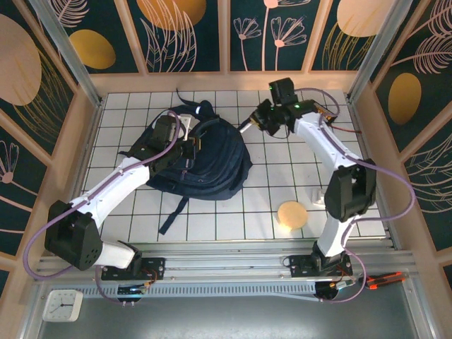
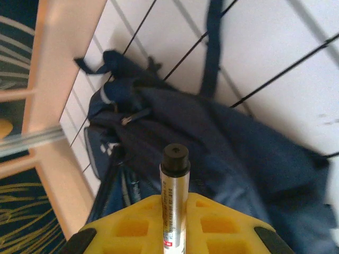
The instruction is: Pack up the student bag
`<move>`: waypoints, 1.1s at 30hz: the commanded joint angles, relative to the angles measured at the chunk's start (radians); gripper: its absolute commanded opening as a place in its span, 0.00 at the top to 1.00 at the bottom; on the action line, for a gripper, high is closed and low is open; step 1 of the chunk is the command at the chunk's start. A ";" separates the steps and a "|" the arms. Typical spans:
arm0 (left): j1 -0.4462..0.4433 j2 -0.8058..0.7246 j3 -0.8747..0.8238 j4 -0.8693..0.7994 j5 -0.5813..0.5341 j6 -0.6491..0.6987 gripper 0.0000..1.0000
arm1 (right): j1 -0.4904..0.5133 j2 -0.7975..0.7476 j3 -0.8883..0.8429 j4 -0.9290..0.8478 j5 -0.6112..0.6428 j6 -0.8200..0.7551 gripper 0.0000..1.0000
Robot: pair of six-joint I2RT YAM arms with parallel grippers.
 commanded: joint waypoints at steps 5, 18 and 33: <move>0.008 -0.015 0.045 0.050 0.018 0.004 1.00 | 0.101 0.150 0.105 0.061 -0.064 0.023 0.86; 0.007 -0.010 0.039 0.067 0.028 -0.003 1.00 | 0.192 0.318 0.252 0.088 -0.150 0.017 0.73; 0.007 0.009 0.038 0.086 0.038 -0.007 1.00 | 0.163 0.222 0.201 0.089 -0.141 -0.028 0.62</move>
